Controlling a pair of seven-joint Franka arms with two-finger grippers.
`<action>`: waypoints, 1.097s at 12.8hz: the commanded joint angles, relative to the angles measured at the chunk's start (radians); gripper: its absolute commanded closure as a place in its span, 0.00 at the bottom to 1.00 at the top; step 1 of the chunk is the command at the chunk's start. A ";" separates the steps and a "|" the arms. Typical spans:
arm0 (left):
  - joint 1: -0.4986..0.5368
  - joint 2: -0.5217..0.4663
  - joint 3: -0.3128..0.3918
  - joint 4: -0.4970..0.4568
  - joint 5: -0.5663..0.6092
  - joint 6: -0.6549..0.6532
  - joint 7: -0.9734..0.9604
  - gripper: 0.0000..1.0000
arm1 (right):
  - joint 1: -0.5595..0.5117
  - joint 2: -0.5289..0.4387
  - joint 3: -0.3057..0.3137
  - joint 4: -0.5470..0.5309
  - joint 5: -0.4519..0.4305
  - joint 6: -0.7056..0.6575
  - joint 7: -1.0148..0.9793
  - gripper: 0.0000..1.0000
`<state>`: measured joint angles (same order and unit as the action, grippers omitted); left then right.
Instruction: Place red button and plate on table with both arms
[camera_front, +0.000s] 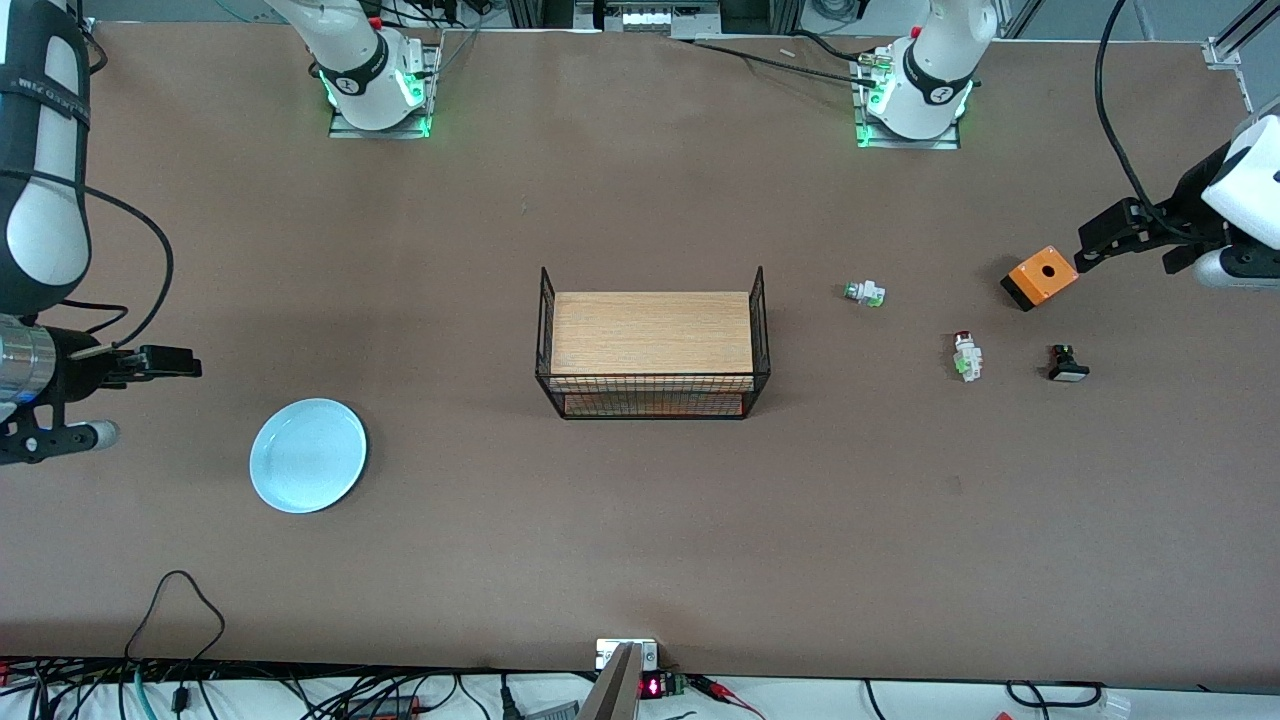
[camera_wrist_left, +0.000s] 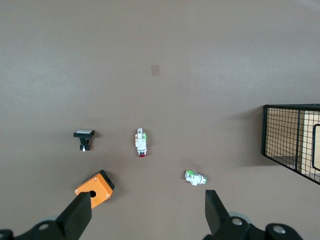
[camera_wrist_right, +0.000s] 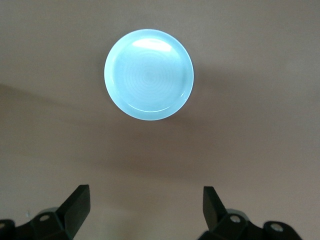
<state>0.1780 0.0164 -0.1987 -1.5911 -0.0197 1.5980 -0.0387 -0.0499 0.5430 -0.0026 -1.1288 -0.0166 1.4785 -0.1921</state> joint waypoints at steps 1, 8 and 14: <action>0.005 -0.015 -0.005 0.005 -0.022 -0.036 -0.027 0.00 | 0.089 -0.147 -0.016 -0.104 -0.063 0.008 0.145 0.00; 0.005 -0.013 -0.001 0.023 -0.022 -0.036 -0.024 0.00 | 0.045 -0.526 -0.002 -0.480 -0.082 0.091 0.270 0.00; 0.005 -0.013 -0.001 0.025 -0.020 -0.036 -0.020 0.00 | 0.012 -0.709 0.015 -0.697 -0.057 0.192 0.275 0.00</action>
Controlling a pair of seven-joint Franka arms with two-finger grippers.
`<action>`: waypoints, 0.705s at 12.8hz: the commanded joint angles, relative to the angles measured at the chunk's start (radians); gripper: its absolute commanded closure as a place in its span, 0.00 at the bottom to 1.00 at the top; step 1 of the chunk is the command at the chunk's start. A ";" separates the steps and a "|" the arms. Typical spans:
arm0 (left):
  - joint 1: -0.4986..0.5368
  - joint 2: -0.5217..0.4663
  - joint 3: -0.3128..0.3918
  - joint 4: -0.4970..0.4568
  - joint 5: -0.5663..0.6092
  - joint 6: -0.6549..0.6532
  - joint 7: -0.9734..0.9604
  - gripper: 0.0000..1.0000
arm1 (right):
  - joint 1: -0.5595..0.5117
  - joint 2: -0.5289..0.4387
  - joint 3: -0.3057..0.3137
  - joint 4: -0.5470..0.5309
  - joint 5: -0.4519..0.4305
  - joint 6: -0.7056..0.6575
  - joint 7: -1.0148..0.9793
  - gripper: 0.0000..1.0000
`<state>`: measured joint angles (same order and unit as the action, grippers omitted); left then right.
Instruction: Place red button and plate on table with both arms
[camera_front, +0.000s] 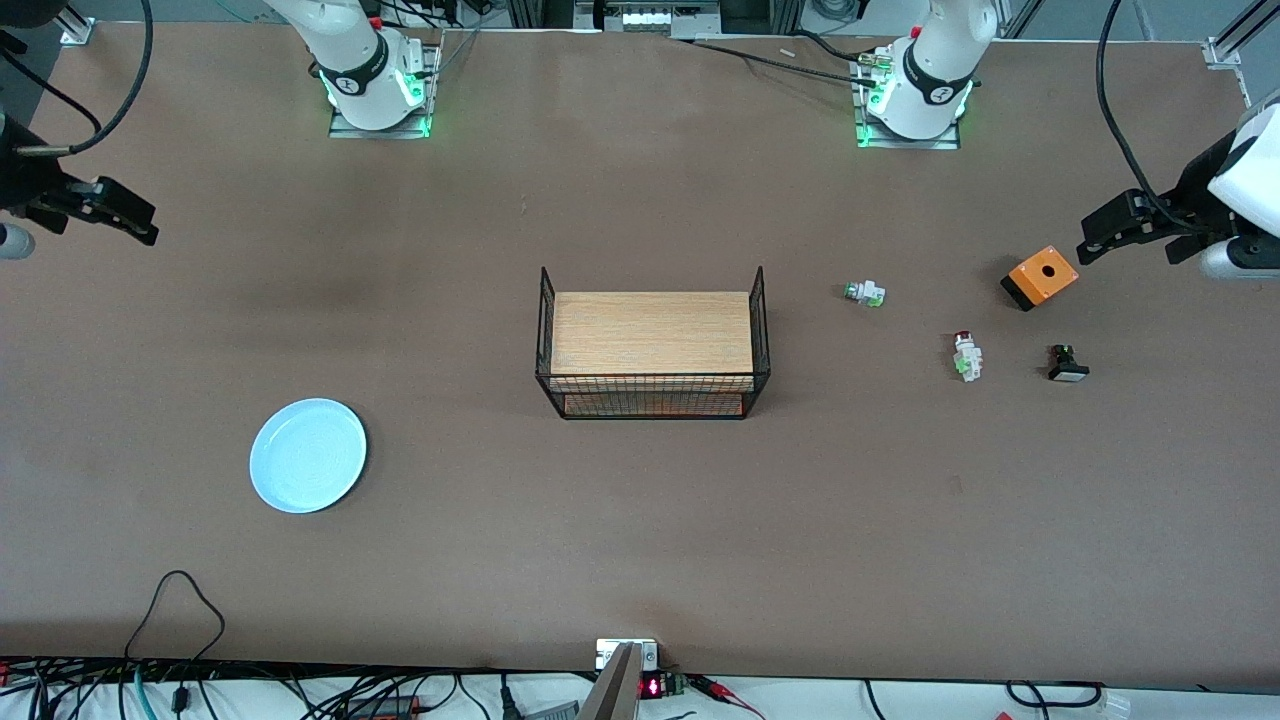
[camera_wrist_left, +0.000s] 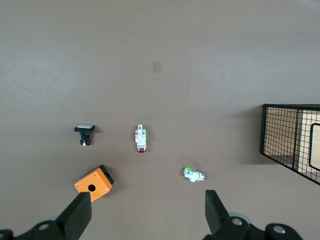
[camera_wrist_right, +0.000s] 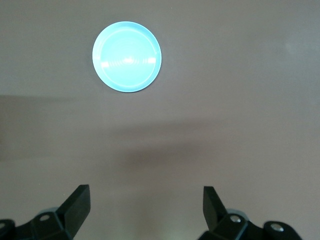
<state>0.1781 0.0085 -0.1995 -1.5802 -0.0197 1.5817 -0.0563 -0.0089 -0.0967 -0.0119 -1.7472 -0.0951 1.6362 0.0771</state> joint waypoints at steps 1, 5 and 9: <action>0.004 -0.005 0.000 0.014 -0.020 -0.020 -0.002 0.00 | -0.048 -0.064 0.030 -0.077 0.026 0.037 0.006 0.00; 0.004 -0.005 0.000 0.016 -0.016 -0.019 0.007 0.00 | -0.092 -0.067 0.030 -0.115 0.074 0.060 0.003 0.00; 0.004 -0.005 -0.001 0.020 -0.014 -0.020 0.007 0.00 | -0.095 -0.127 0.055 -0.192 0.074 0.059 0.016 0.00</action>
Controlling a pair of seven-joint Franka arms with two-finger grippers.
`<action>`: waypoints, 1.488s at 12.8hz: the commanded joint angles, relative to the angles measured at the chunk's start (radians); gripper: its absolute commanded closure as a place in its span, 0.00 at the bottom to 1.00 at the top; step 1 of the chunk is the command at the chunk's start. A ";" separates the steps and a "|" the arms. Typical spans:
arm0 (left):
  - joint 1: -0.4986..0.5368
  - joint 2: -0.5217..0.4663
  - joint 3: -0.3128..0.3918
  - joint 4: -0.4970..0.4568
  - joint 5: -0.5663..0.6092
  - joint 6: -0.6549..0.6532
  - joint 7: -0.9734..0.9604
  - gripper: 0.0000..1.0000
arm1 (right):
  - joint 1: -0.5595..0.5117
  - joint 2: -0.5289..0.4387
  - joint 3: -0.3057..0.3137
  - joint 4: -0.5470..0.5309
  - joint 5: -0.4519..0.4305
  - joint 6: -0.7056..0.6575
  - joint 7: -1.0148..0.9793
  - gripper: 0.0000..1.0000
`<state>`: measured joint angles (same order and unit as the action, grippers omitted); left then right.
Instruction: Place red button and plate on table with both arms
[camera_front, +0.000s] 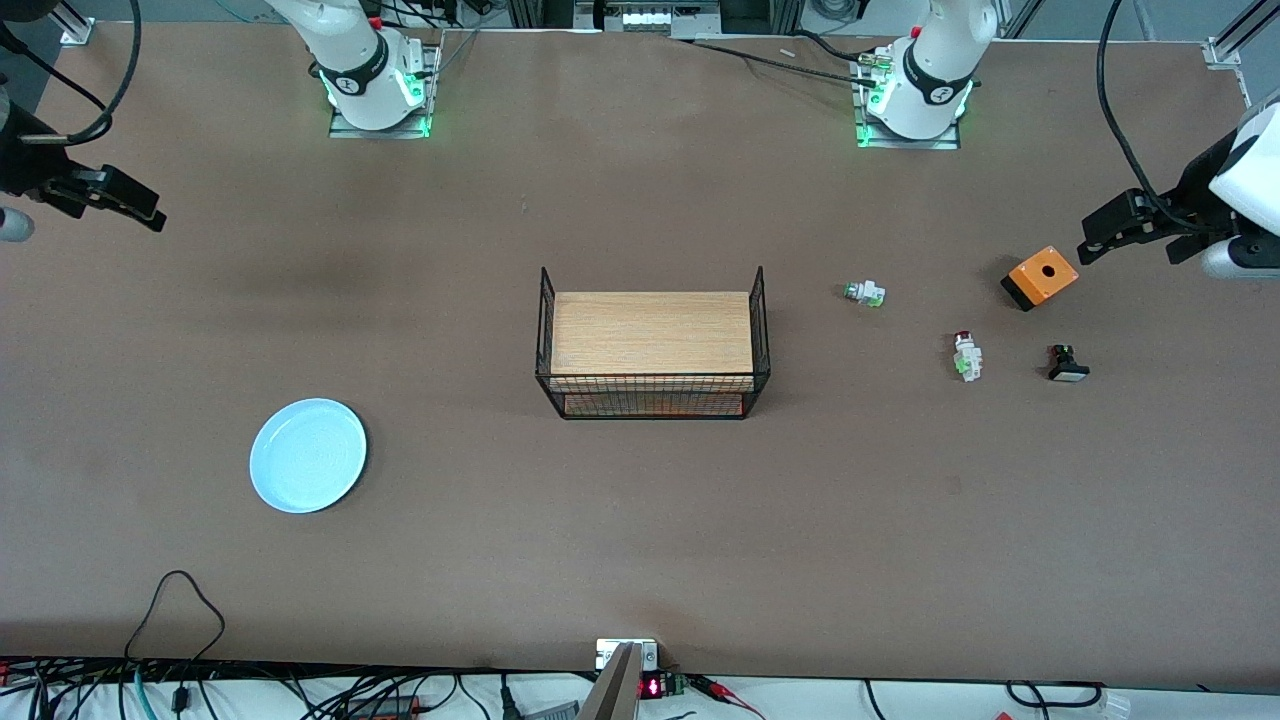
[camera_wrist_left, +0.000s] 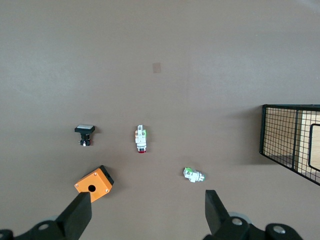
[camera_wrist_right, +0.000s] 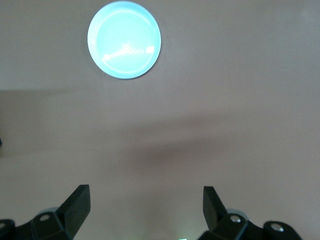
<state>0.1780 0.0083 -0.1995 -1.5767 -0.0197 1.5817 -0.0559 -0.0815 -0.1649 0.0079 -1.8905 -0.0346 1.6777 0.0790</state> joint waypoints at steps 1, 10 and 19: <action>0.005 -0.005 0.000 0.017 -0.014 -0.020 0.007 0.00 | -0.021 -0.051 0.037 -0.021 0.012 0.020 0.016 0.00; 0.005 -0.005 0.000 0.015 -0.011 -0.020 0.007 0.00 | -0.063 0.101 0.027 0.196 0.048 -0.256 -0.001 0.00; 0.005 -0.005 0.000 0.017 -0.012 -0.017 0.007 0.00 | -0.032 -0.053 0.037 0.020 0.045 -0.115 -0.107 0.00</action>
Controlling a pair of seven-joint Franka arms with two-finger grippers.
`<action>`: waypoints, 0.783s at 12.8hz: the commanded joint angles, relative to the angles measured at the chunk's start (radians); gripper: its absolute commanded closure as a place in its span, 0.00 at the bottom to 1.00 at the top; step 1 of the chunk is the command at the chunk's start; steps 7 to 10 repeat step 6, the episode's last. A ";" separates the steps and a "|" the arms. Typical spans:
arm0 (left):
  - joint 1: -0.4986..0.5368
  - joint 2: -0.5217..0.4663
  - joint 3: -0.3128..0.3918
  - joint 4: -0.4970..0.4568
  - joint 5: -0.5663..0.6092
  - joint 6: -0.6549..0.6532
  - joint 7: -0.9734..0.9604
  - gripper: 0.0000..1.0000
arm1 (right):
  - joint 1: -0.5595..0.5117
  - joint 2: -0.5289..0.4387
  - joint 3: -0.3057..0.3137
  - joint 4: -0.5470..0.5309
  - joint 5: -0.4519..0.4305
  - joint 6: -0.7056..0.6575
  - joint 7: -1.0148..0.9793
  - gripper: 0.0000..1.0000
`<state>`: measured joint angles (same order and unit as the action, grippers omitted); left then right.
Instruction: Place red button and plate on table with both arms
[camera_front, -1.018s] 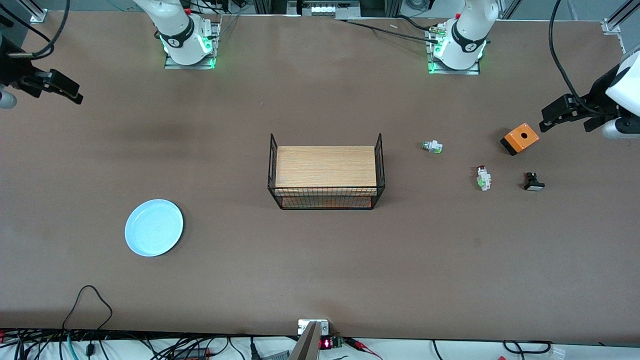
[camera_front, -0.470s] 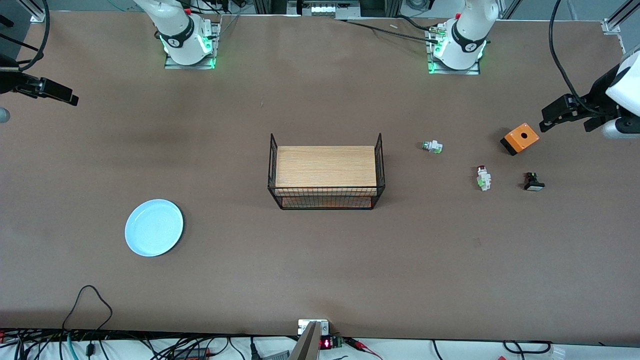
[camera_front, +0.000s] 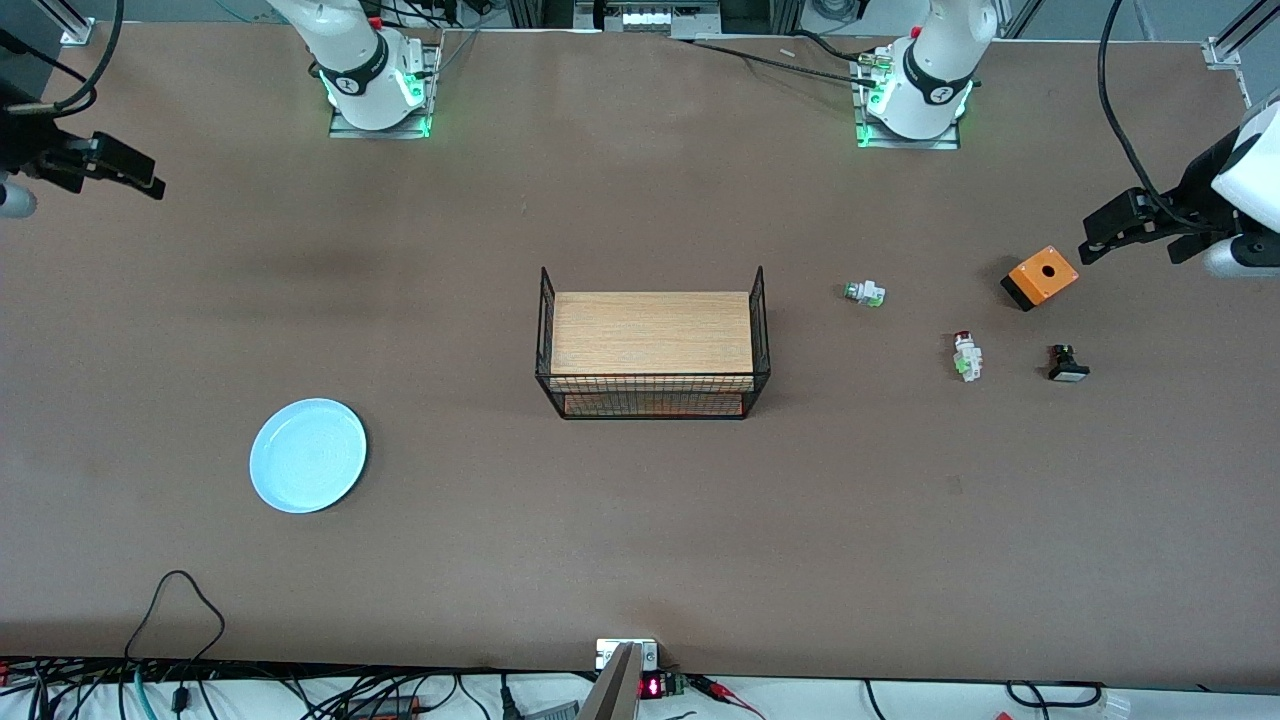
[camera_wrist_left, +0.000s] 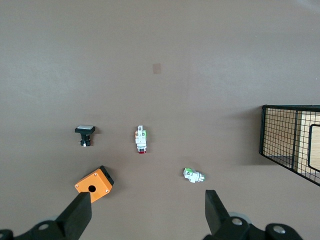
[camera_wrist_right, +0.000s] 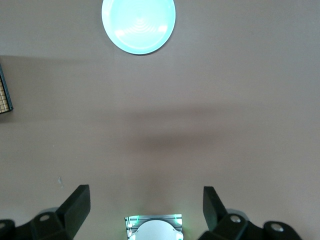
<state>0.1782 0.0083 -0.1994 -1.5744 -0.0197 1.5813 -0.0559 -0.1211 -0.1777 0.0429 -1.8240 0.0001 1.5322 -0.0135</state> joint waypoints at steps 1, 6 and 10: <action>0.004 -0.005 0.000 0.016 -0.012 -0.015 0.007 0.00 | 0.008 -0.028 0.002 -0.029 0.009 0.029 -0.016 0.00; 0.004 -0.004 0.000 0.014 -0.011 -0.015 0.007 0.00 | 0.005 0.102 0.002 0.127 0.008 -0.099 -0.016 0.00; 0.004 -0.004 0.000 0.014 -0.011 -0.015 0.007 0.00 | 0.005 0.102 0.002 0.127 0.008 -0.099 -0.016 0.00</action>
